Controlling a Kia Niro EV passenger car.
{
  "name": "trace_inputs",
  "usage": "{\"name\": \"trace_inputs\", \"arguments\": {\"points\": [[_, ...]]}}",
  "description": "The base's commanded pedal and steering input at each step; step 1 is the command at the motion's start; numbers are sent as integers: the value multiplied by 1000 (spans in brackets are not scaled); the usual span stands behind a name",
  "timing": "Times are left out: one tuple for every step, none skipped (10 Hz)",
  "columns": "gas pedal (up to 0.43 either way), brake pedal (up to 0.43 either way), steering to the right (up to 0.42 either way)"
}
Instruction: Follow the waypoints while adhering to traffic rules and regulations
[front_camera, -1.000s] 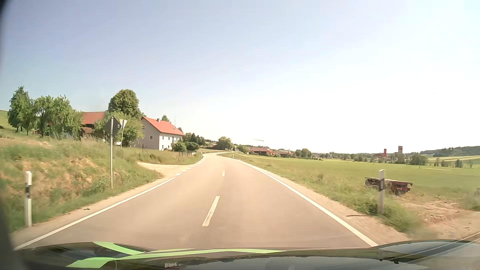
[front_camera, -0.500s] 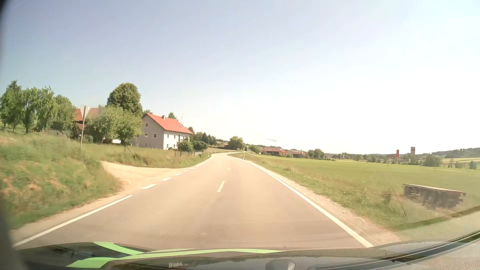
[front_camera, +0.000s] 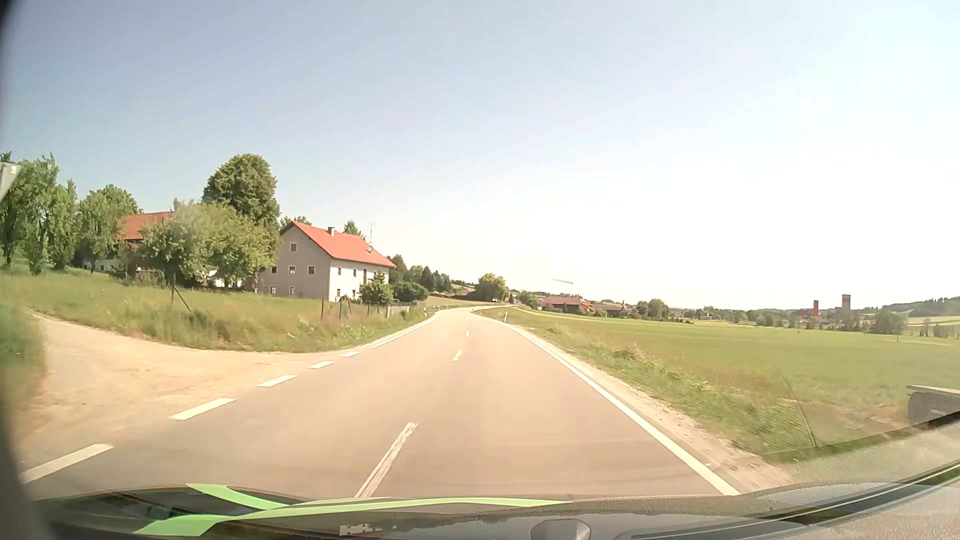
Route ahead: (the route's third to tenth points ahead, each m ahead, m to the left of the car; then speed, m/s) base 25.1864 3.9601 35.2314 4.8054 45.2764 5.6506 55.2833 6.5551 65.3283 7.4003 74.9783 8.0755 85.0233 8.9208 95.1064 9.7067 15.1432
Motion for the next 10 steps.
{"name": "trace_inputs", "arguments": {"points": [[260, 0, -21], [268, 0, -20], [268, 0, -20], [268, 0, -19], [268, 0, -17], [268, 0, -14], [280, 0, -11], [280, 0, -10], [280, 0, -10], [280, 0, -10]]}}
